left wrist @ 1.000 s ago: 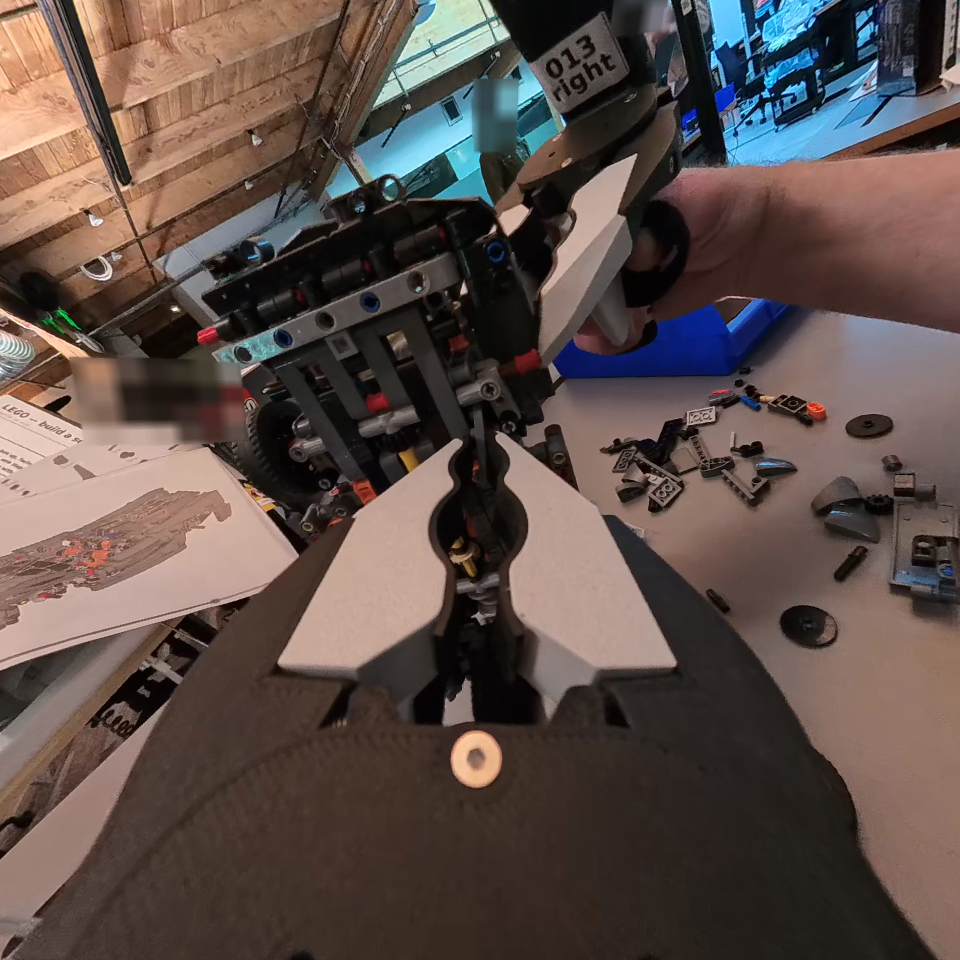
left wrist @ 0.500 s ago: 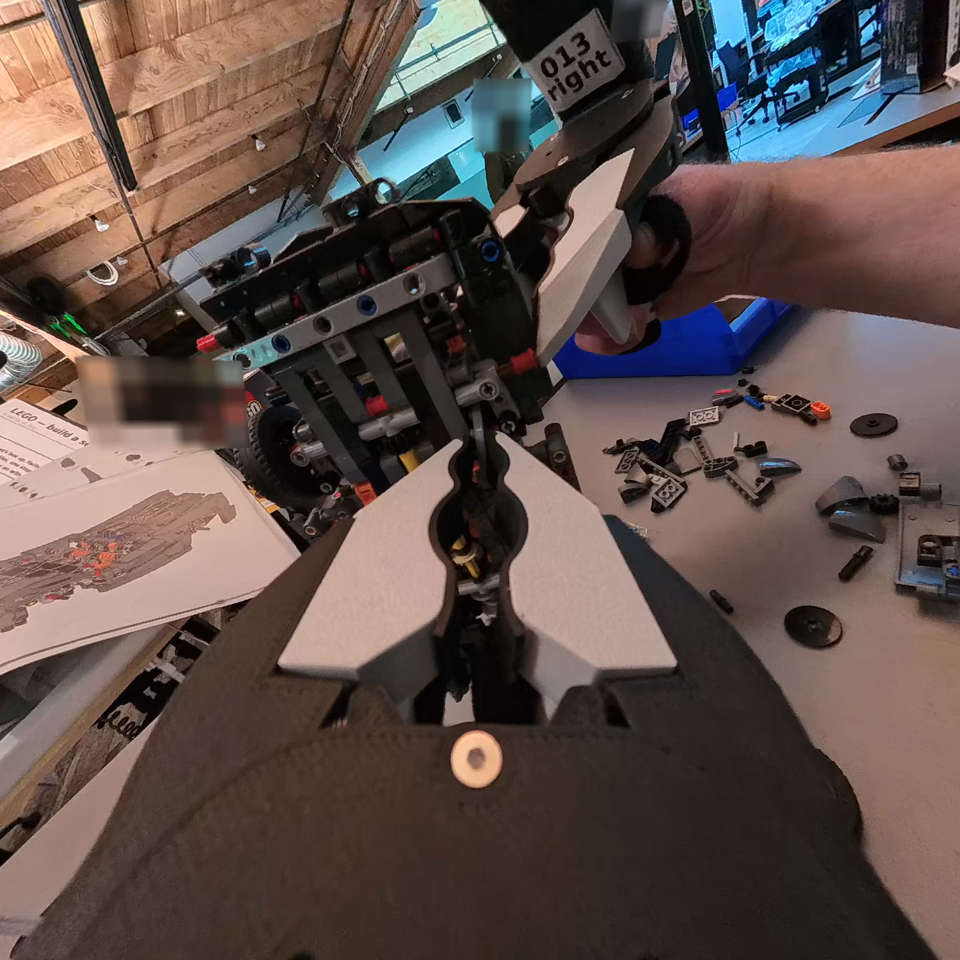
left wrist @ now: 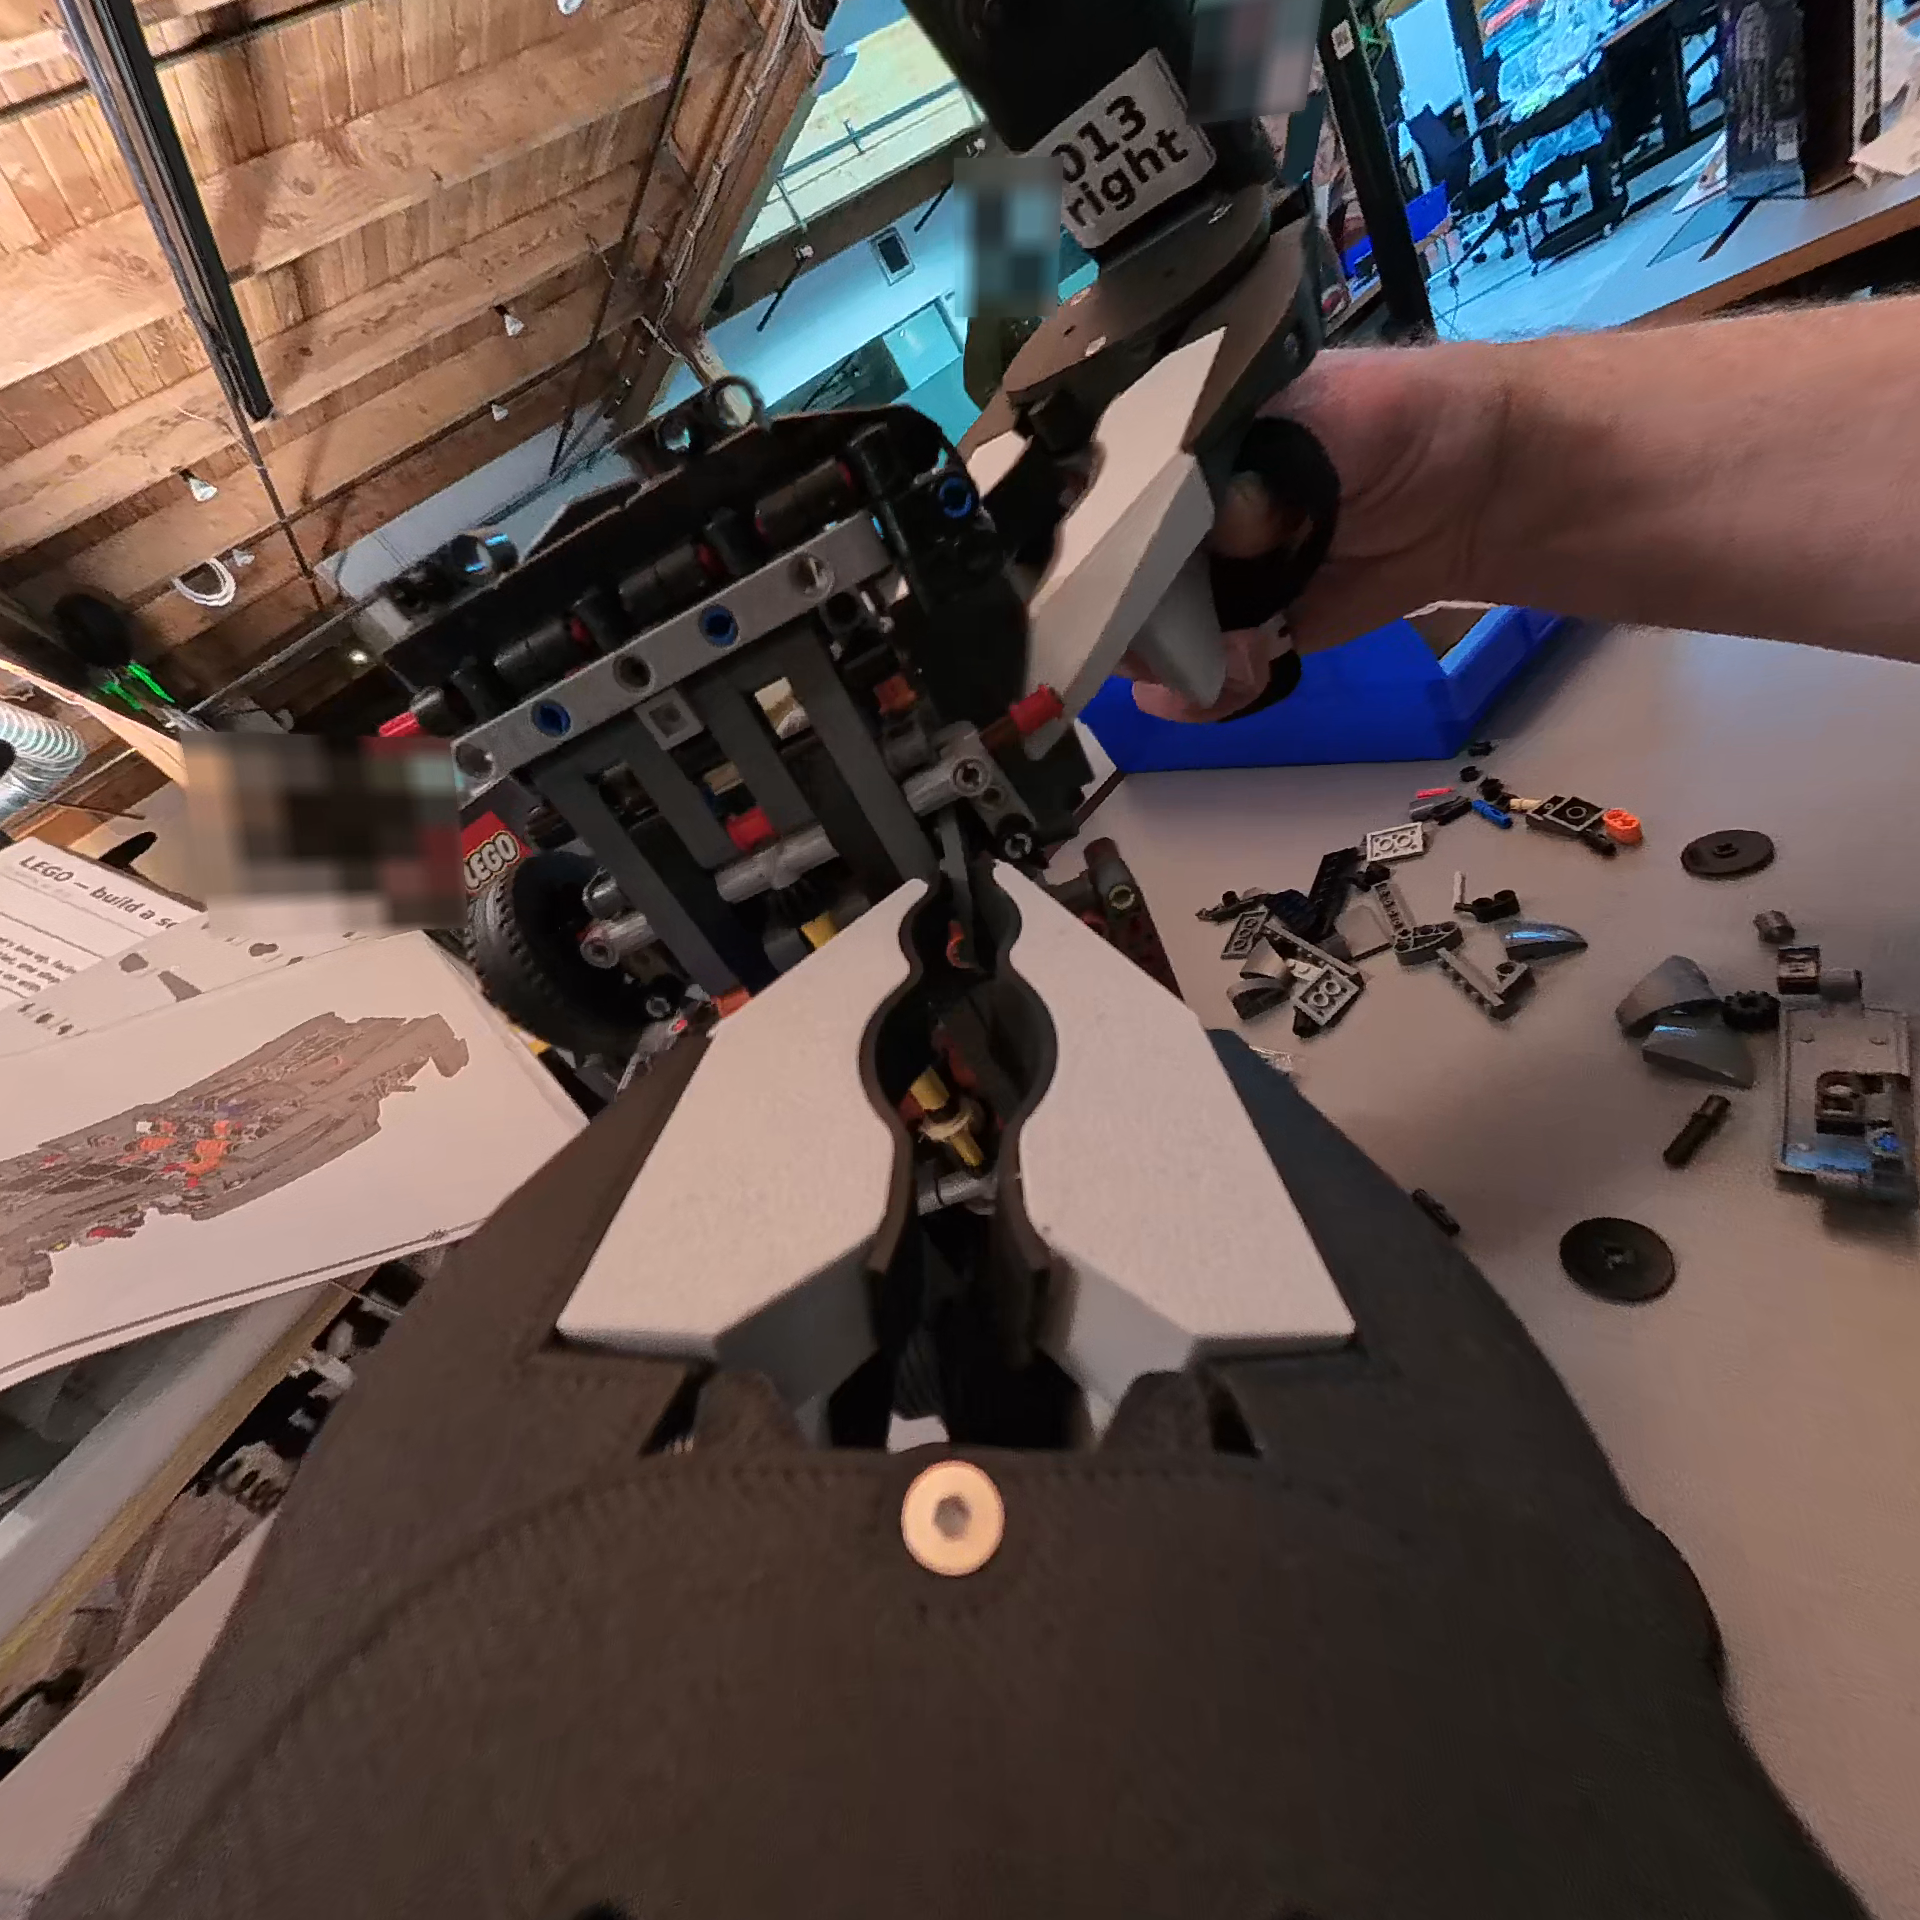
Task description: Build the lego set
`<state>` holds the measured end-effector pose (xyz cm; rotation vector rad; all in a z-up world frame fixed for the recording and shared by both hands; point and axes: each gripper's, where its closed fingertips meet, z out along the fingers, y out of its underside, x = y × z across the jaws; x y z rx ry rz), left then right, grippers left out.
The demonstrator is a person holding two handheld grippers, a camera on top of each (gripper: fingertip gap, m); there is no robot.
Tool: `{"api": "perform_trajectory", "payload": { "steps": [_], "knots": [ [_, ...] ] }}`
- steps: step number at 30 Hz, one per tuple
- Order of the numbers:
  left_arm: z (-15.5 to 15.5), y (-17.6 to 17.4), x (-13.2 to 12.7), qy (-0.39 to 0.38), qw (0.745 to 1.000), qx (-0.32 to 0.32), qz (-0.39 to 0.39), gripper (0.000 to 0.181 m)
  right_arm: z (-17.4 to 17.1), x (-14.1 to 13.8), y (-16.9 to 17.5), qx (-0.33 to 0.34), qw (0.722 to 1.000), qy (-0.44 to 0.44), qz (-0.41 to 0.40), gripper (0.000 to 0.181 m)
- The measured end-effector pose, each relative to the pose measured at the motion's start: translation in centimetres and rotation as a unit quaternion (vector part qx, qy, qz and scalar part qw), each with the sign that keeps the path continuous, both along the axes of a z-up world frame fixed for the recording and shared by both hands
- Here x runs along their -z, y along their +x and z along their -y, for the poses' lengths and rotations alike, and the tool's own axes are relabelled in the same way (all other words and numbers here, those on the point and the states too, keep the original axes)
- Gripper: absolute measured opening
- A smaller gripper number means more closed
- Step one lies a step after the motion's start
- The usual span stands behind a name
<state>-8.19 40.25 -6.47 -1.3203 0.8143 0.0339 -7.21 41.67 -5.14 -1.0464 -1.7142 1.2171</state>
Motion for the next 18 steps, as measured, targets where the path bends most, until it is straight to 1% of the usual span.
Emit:
{"api": "perform_trajectory", "payload": {
  "steps": [4,5,8,13,15,18],
  "knots": [
    [0.02,-0.27,-0.01,0.000,1.000,-0.002,-0.001,0.003,0.55,-0.01,0.26,-0.024,1.000,-0.016,-0.002,0.048],
    [0.02,-0.23,-0.01,-0.001,1.000,0.000,0.001,0.002,0.54,-0.03,0.29,-0.027,0.999,-0.020,-0.005,0.047],
    [0.06,0.00,0.03,0.000,1.000,0.003,-0.002,0.002,0.26,-0.09,0.42,-0.028,0.999,-0.028,-0.013,0.039],
    [0.07,0.08,0.01,0.000,1.000,0.006,0.000,0.002,0.30,-0.07,0.49,-0.030,0.999,-0.028,-0.013,0.040],
    [0.04,0.05,0.03,0.000,1.000,0.005,-0.001,0.003,0.46,-0.05,0.55,-0.037,0.999,-0.034,-0.014,0.047],
    [0.08,0.11,0.04,0.000,1.000,0.007,-0.002,0.003,0.48,-0.06,0.54,-0.038,0.999,-0.034,-0.015,0.046]
  ]
}}
